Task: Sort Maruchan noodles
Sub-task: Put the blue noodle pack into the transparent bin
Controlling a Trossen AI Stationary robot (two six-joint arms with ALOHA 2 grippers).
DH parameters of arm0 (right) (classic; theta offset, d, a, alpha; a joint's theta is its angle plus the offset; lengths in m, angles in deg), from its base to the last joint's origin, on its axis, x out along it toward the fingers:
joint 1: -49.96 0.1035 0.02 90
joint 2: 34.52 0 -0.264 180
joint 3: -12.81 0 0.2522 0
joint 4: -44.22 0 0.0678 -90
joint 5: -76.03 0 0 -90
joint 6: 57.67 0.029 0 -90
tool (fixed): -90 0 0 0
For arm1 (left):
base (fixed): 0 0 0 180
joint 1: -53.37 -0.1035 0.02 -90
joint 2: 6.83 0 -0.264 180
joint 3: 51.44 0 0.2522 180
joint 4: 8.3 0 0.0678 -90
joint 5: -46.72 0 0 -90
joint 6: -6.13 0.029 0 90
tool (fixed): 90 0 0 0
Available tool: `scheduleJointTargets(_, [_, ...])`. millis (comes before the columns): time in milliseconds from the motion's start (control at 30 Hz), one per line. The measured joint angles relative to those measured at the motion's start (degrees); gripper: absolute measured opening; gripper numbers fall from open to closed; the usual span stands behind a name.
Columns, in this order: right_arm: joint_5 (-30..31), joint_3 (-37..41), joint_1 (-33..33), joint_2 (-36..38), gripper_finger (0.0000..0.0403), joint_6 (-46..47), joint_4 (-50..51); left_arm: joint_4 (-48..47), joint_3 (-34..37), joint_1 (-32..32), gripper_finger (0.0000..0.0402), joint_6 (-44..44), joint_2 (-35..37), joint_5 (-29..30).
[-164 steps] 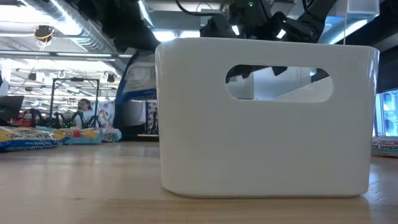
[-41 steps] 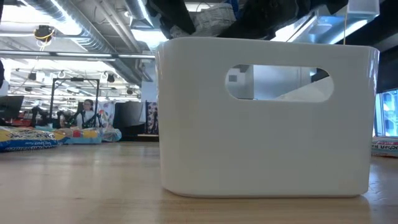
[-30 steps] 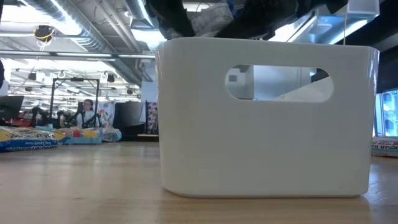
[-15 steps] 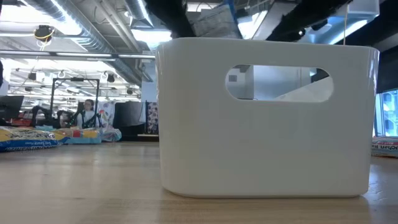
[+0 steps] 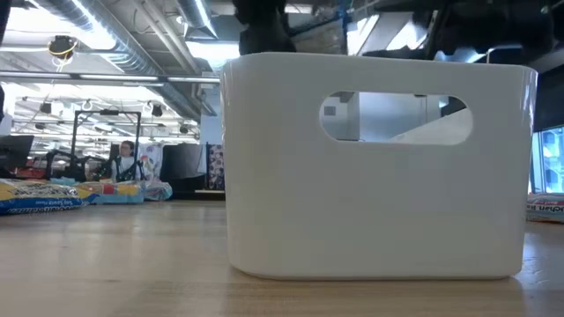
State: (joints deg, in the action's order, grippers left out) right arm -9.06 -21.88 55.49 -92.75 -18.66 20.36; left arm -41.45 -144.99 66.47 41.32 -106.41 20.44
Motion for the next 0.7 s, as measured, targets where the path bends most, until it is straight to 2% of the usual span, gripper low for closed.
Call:
scheduleJointTargets(200, [-6.72, 0.26, -6.43, -0.01, 0.0269, 11.26, -6.78, 10.58, -0.12, -0.08, 0.0106, 12.61, -2.68, 3.09])
scheduleJointTargets(367, [-11.13, 0.21, -11.02, -0.03, 0.0269, 17.64, -6.41, 12.33, -0.06, 0.05, 0.0106, 14.4, -2.71, 3.23])
scheduleJointTargets(533, [-11.48, 0.24, -13.64, -0.03, 0.0269, 24.07, -6.39, 12.85, -0.05, 0.2, 0.0106, 15.26, -2.71, 3.08])
scheduleJointTargets(700, [-11.99, 0.24, -15.08, -0.03, 0.0269, 25.39, -7.37, 13.4, -0.06, 0.2, 0.0106, 16.46, -2.71, 2.98])
